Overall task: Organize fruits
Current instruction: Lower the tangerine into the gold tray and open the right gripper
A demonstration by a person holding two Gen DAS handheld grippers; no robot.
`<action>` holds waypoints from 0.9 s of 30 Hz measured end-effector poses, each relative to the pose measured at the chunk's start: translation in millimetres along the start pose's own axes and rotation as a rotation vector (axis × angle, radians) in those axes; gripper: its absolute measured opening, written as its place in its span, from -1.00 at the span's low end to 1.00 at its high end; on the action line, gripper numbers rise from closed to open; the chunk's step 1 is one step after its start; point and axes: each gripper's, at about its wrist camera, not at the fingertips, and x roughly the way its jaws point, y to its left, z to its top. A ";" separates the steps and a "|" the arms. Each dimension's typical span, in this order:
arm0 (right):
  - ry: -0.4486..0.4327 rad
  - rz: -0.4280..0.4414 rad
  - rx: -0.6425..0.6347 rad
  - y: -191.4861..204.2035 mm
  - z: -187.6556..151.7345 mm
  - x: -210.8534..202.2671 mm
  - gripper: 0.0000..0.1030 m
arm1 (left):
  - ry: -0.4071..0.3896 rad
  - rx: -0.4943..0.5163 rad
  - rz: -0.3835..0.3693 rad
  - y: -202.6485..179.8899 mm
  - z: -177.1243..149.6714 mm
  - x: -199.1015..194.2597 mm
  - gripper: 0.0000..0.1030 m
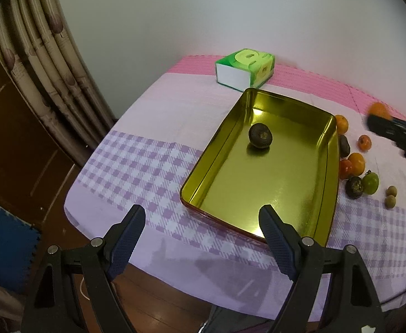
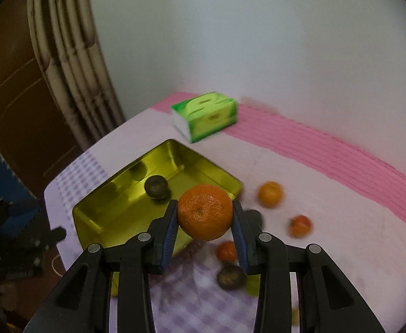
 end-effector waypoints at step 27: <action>0.176 -0.028 0.048 4.8 41.0 128.4 -0.24 | 0.039 -0.018 0.020 11.5 3.3 15.6 0.62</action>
